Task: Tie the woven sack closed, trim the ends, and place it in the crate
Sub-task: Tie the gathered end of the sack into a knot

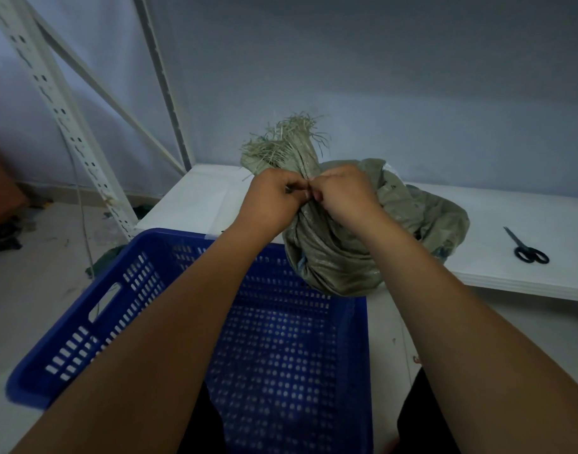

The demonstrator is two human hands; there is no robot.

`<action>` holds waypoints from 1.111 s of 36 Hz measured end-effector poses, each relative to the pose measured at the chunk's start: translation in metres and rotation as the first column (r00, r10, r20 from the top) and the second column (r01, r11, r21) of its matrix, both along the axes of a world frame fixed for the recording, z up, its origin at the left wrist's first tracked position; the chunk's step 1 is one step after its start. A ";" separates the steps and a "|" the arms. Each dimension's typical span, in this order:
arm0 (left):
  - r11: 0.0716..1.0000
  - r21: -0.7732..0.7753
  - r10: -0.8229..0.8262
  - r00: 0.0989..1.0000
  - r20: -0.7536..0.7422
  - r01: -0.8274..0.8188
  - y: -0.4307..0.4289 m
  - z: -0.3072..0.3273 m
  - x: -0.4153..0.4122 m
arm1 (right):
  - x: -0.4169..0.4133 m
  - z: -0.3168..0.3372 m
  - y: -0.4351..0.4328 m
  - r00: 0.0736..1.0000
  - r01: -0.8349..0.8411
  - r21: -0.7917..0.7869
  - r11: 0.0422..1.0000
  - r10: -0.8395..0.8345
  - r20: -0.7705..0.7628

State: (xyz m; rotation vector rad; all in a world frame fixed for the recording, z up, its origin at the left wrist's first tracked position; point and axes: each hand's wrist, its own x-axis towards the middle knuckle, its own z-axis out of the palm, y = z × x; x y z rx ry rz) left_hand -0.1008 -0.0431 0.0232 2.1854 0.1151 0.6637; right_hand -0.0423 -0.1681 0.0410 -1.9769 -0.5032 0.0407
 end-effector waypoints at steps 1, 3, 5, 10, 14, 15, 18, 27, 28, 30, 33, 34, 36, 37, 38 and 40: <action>1.000 0.015 0.009 1.000 -0.010 -0.009 0.000 0.000 0.000 | 0.000 0.000 0.001 1.000 0.001 -0.002 1.000 -0.001 0.000; 0.999 0.040 0.021 0.999 -0.035 -0.019 0.001 -0.002 0.000 | 0.000 -0.001 0.002 1.000 0.004 0.004 1.000 -0.004 -0.006; 0.999 0.049 0.022 0.999 -0.043 -0.020 0.002 -0.003 0.000 | 0.001 -0.003 0.004 1.000 0.004 0.022 1.000 -0.004 -0.014; 0.999 0.045 0.022 0.999 -0.044 -0.020 0.002 -0.003 0.000 | 0.001 -0.004 0.003 1.000 0.000 0.035 0.999 0.000 -0.017; 0.999 0.039 0.015 1.000 -0.018 -0.014 0.001 -0.002 0.000 | 0.000 -0.001 0.001 1.000 -0.004 0.045 0.999 0.004 -0.015; 0.999 0.037 0.014 1.000 -0.014 -0.014 0.000 -0.001 0.000 | 0.000 -0.001 0.000 1.000 -0.004 0.047 0.999 0.004 -0.016; 0.999 0.042 0.011 1.000 -0.003 -0.011 0.000 -0.002 -0.001 | 0.000 -0.002 0.000 1.000 -0.004 0.056 0.998 0.004 -0.013; 0.999 0.025 0.035 0.999 -0.012 -0.034 0.002 -0.003 -0.001 | 0.001 -0.002 0.005 1.000 -0.002 0.061 0.998 0.002 0.002; 0.999 0.028 0.037 0.999 -0.015 -0.036 0.002 -0.003 0.000 | 0.000 -0.002 0.005 1.000 -0.002 0.062 0.998 0.002 0.004; 0.999 0.026 0.038 0.999 -0.018 -0.037 0.002 -0.003 -0.001 | -0.001 -0.002 0.005 1.000 -0.004 0.065 0.998 0.004 0.007; 0.999 0.028 0.040 0.999 -0.012 -0.040 0.001 -0.003 0.000 | 0.000 -0.001 0.005 1.000 -0.008 0.076 0.997 0.008 0.006; 0.999 0.029 0.040 0.999 -0.008 -0.040 0.000 -0.002 0.000 | 0.001 -0.001 0.004 1.000 -0.009 0.088 0.996 0.009 -0.001; 0.999 0.033 0.036 0.999 -0.001 -0.036 0.000 -0.002 0.000 | 0.004 -0.002 0.004 1.000 -0.009 0.111 0.994 0.011 -0.018; 0.999 0.036 0.035 0.999 0.002 -0.035 0.000 -0.003 0.000 | 0.004 -0.002 0.003 1.000 -0.010 0.121 0.993 0.013 -0.023; 0.999 0.039 0.035 0.999 0.004 -0.035 0.000 -0.003 0.000 | 0.004 -0.003 0.003 1.000 -0.011 0.132 0.991 0.014 -0.025; 0.999 0.041 0.034 0.999 0.007 -0.034 0.000 -0.005 0.001 | 0.005 -0.003 0.003 1.000 -0.005 0.137 0.991 0.008 -0.024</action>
